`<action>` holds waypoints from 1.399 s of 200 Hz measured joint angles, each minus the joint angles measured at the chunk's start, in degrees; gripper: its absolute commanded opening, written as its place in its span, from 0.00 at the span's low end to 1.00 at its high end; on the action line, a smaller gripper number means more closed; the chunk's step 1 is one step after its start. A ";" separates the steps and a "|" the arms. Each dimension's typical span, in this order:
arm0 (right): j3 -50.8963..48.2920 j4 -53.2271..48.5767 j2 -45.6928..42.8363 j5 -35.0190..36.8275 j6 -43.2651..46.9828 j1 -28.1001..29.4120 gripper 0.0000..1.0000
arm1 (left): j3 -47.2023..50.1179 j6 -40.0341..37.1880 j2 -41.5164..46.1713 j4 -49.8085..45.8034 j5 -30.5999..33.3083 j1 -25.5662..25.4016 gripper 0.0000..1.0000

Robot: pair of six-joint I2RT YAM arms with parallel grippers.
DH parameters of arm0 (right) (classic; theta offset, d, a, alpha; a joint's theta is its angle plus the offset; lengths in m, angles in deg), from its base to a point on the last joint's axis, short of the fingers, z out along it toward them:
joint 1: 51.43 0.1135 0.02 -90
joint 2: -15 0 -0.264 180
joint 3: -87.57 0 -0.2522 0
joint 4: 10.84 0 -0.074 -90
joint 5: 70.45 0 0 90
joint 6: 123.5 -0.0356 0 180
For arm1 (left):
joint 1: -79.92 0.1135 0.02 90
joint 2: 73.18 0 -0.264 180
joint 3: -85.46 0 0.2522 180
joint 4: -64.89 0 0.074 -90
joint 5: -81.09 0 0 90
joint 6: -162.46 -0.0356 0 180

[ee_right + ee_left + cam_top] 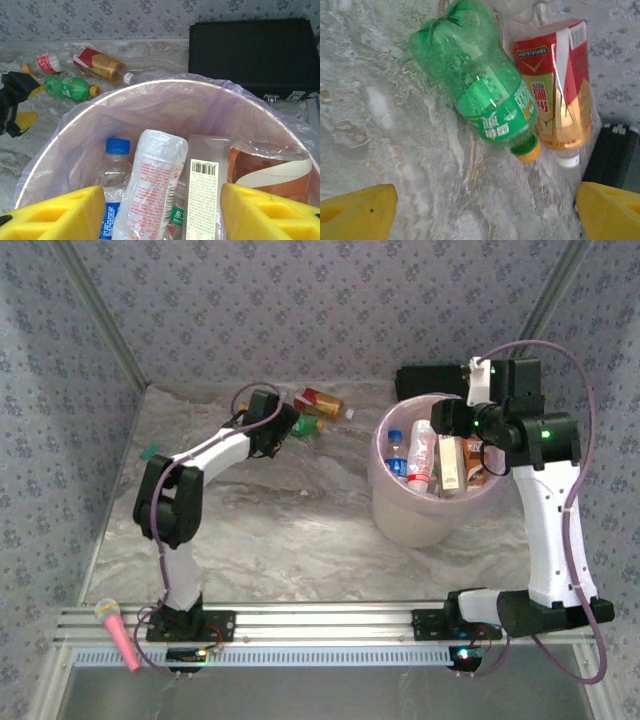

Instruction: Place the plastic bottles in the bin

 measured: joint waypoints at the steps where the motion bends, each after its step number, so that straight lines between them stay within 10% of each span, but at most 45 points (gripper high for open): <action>1: 0.00 -0.02 0.00 -0.02 0.00 0.00 0.64 | -0.17 0.13 -0.15 -0.02 0.07 -0.02 0.90; 129: -0.11 -3.08 -4.46 -0.02 2.25 -0.59 0.64 | -20.79 10.40 -18.36 -7.69 0.94 -1.51 0.85; 280: -0.44 -3.52 -4.52 -1.42 3.04 -1.95 0.63 | -14.25 11.26 -16.48 -4.02 0.52 -1.62 0.44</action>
